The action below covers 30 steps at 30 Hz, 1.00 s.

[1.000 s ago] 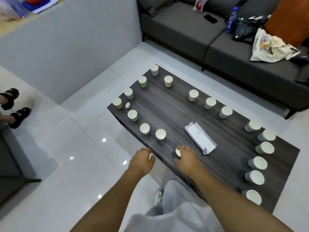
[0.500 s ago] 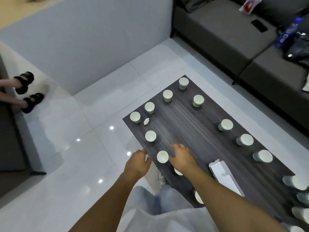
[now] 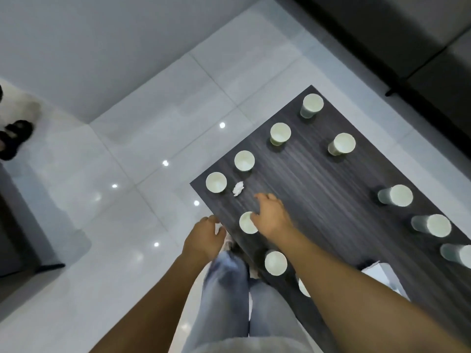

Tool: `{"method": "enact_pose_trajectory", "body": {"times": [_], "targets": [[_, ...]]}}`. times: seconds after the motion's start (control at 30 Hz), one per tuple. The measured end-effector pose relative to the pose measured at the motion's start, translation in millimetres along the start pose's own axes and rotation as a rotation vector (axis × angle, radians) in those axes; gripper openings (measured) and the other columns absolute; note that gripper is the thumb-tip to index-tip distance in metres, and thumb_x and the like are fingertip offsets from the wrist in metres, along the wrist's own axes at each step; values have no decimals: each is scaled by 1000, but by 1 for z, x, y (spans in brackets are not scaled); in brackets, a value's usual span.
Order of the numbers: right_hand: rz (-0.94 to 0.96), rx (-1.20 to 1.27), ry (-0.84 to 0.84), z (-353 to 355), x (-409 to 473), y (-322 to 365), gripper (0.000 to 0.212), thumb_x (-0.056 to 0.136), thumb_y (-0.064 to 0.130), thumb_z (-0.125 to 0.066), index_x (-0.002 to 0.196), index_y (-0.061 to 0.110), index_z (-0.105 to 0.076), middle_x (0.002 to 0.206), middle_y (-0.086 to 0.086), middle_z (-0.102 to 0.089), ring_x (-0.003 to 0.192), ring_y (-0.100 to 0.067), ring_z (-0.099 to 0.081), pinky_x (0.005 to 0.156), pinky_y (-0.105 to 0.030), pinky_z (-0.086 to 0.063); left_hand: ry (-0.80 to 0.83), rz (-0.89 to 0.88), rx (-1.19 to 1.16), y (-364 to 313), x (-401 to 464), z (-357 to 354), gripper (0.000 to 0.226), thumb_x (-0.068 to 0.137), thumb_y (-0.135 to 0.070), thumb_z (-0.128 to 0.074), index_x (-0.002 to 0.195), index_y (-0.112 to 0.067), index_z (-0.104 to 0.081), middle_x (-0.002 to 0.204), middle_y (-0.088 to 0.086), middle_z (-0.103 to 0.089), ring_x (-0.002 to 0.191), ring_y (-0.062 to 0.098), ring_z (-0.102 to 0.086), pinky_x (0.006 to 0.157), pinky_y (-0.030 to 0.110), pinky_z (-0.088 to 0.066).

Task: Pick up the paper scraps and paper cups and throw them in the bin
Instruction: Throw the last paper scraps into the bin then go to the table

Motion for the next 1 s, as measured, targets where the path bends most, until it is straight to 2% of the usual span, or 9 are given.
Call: {"method": "enact_pose_trajectory", "body": {"times": [0.2,0.43,0.6,0.77,0.9,1.0], "targets": [[13,45,-61,-46,103,15,50,89,13,-59,137,18,-45,135,-10,-45,125,-31,-42,100,-40,-41,-38,-3,-12,37,76,-4,33,96,-35,-47,126,-21,-53,131,-2,-56,114,18,-55,88,20,-35],[14,-28,-54,-90,162,6,46,91,8,-57,135,15,-49,131,-12,-43,122,-32,-41,97,-39,-42,36,-6,13,72,111,-31,35,97,-35,-46,129,-22,-51,135,-3,-53,120,17,-52,95,22,-36],[-20,-26,-68,-97,168,1,36,90,4,-57,126,8,-56,126,-14,-48,116,-33,-49,96,-36,-42,83,-24,12,79,116,-42,35,96,-37,-47,129,-24,-51,135,-5,-53,118,15,-53,91,18,-33],[-35,86,-106,-88,157,-2,25,88,6,-60,113,6,-61,119,-13,-53,106,-31,-55,85,-33,-44,92,-108,-11,62,119,-42,23,95,-32,-50,115,-24,-58,119,-5,-60,92,4,-51,80,14,-34],[-50,181,-147,-67,128,1,22,84,7,-64,106,9,-62,114,-9,-55,99,-28,-57,82,-31,-45,98,-162,-14,40,114,-29,20,94,-29,-52,110,-20,-60,110,-2,-62,97,13,-57,82,20,-41],[-40,227,-173,-46,95,6,24,82,5,-64,105,9,-62,110,-7,-55,94,-26,-58,78,-30,-44,126,-208,8,14,105,-13,25,89,-21,-57,114,-16,-59,113,3,-62,103,21,-58,88,28,-46]]}}
Point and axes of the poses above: each hand's wrist, its own x-axis towards the middle knuckle, its own z-axis out of the back of the hand, y = z × x, the point moved 5 cm from there along x, towards the middle knuckle
